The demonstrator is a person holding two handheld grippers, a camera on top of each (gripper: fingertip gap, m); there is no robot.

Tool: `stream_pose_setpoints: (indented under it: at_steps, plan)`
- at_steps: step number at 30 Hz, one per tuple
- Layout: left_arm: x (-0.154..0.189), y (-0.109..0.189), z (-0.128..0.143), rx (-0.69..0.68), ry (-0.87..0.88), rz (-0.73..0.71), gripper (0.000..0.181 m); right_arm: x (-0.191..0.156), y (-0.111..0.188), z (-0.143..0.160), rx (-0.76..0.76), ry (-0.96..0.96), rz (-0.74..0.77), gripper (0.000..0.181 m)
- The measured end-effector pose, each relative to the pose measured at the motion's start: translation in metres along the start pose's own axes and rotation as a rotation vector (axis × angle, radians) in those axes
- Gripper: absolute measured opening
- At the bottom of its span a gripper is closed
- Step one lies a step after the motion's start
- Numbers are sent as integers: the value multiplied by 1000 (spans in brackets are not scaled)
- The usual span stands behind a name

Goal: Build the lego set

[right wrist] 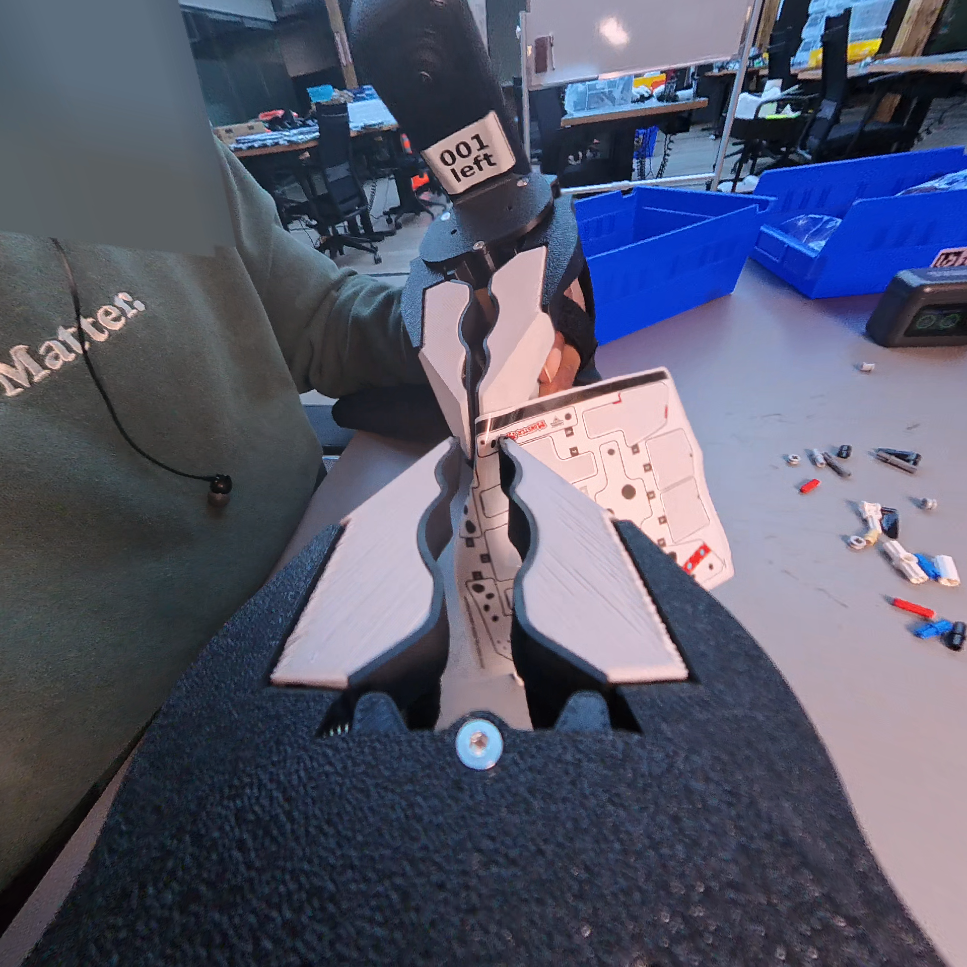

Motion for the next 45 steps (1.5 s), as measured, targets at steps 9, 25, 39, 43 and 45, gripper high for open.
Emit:
stream_pose_setpoints:
  at_steps: [9,25,39,43,45]
  plan:
    - [-9,-2,4,-7,65,-22,0,8,3,7,-79,99,82,4]
    - [-14,2,-1,55,261,51,0,8,2,1,-109,215,150,8]
    - [-9,7,-11,149,350,159,0,8,6,10,-152,223,149,4]
    - [-12,10,-9,139,340,141,4,12,7,8,-122,190,163,2]
    - [-10,9,-9,133,335,140,6,16,10,3,-90,166,180,2]
Point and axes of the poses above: each gripper's, where its closed fingertips meet, y back along the fingers, z out of its underside, x = y × z across the jaws, the point moved 1 cm from there along y, back along the fingers, and after that the axes turned 15 degrees about y, right-handed, at the moved point
